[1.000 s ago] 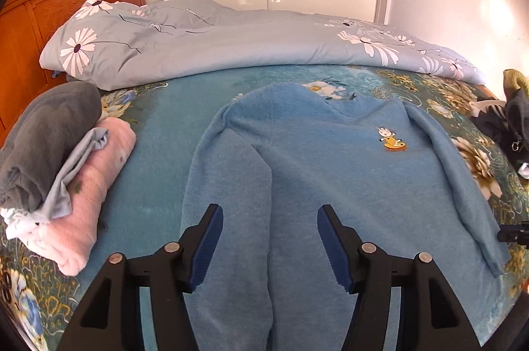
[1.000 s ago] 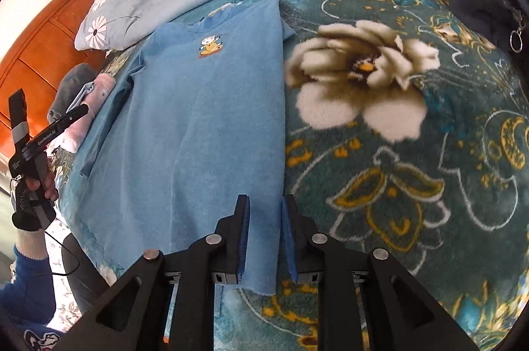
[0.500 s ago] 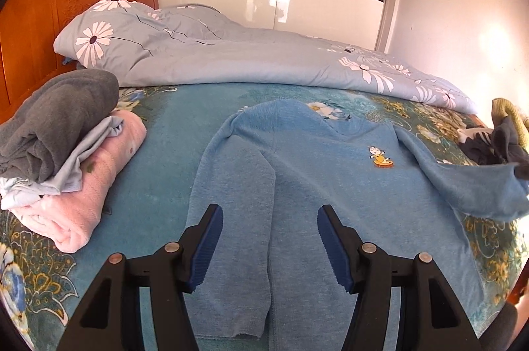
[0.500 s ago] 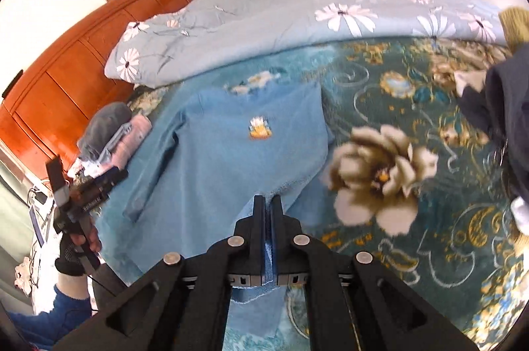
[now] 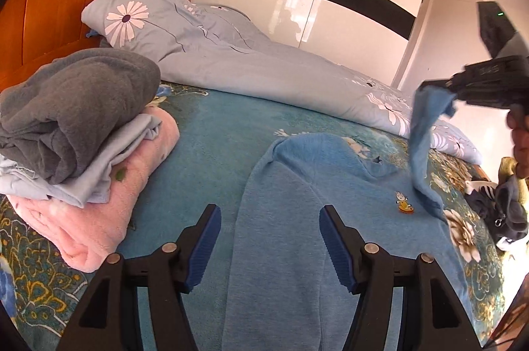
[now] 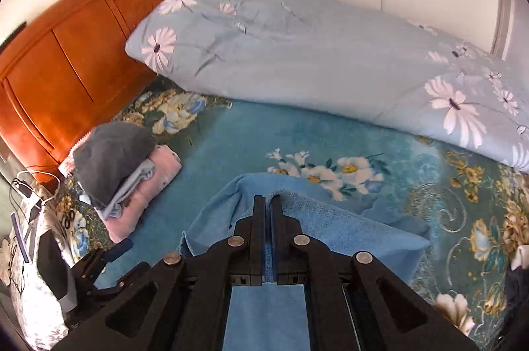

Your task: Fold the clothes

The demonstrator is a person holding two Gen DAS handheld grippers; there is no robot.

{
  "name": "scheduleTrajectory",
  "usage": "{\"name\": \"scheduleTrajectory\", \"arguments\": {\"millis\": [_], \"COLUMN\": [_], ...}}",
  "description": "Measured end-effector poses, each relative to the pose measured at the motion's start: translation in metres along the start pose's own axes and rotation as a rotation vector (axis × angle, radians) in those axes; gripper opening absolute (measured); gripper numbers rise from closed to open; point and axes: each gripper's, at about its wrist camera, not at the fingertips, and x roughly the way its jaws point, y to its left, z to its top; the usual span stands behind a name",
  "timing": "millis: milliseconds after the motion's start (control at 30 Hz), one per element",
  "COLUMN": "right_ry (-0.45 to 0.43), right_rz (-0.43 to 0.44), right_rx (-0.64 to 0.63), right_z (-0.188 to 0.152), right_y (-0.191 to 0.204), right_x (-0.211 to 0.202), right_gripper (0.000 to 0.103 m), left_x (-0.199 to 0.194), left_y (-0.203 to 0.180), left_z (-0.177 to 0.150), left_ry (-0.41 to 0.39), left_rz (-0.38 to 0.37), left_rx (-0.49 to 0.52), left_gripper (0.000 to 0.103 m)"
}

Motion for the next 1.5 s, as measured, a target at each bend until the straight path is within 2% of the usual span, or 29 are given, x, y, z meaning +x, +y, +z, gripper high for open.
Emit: {"name": "scheduleTrajectory", "arguments": {"millis": [100,167,333,400,433,500,567,600,667,767,867,967,1033,1100,1200,1267,1367,1400,1500], "right_ry": [0.119,0.168,0.182,0.180,0.176,0.167,0.142,0.123,0.075,0.017,-0.014,-0.004,-0.001,-0.011,0.001,0.011,0.002,0.000,-0.008], "right_rz": [-0.006,-0.027,-0.044,-0.055,-0.039,0.028,0.108,0.139,0.148,0.101,0.001,-0.088,-0.098,-0.050,-0.020,-0.023,-0.004,0.001,0.002], "right_rx": [0.023,0.036,0.043,0.033,0.031,0.030,0.026,0.021,0.005,0.004,0.076,0.212,0.288,0.347,0.399,0.389,0.382,0.378,0.331], "right_z": [-0.006,-0.010,-0.010,-0.007,-0.006,-0.005,-0.006,-0.007,-0.013,-0.034,-0.073,-0.109,-0.124,-0.129,-0.126,-0.122,-0.118,-0.117,-0.106], "right_y": [0.011,0.016,0.016,0.013,0.011,0.006,0.001,-0.003,-0.016,-0.061,-0.125,-0.193,-0.226,-0.247,-0.263,-0.267,-0.271,-0.274,-0.278], "right_x": [0.081,0.120,0.159,0.162,0.161,0.156,0.145,0.137,0.113,0.074,0.039,0.022,0.020,0.026,0.051,0.065,0.078,0.079,0.076], "right_gripper": [0.002,0.002,0.002,0.003,0.003,0.011,0.042,0.044,0.044,0.044,0.044,0.044,0.044,0.044,0.044,0.044,0.044,0.044,0.044], "left_x": [0.008,0.015,0.031,0.037,0.041,0.049,0.058,0.063,0.072,0.092,0.113,0.143,0.161,0.172,0.183,0.189,0.189,0.186,0.189], "left_y": [0.005,0.007,0.011,0.013,0.014,0.010,0.002,-0.004,-0.017,-0.035,-0.052,-0.060,-0.063,-0.062,-0.055,-0.049,-0.044,-0.047,-0.070], "left_z": [0.000,0.001,0.002,0.003,0.003,0.005,0.009,0.013,0.020,0.034,0.048,0.058,0.061,0.060,0.058,0.057,0.067,0.074,0.093], "left_ry": [0.017,0.030,0.064,0.078,0.084,0.105,0.130,0.140,0.159,0.191,0.224,0.255,0.280,0.304,0.332,0.346,0.335,0.323,0.317], "left_rz": [-0.002,-0.001,-0.001,-0.001,-0.001,-0.008,-0.021,-0.026,-0.034,-0.030,-0.021,0.059,0.106,0.159,0.215,0.239,0.178,0.131,0.039], "left_rx": [-0.006,-0.005,-0.001,0.001,0.002,0.008,0.021,0.037,0.068,0.100,0.132,0.157,0.178,0.200,0.205,0.207,0.190,0.196,0.286], "left_gripper": [0.066,0.066,0.066,0.066,0.066,0.066,0.066,0.066,0.066,0.066,0.066,0.066,0.066,0.066,0.066,0.066,0.066,0.066,0.066]}}
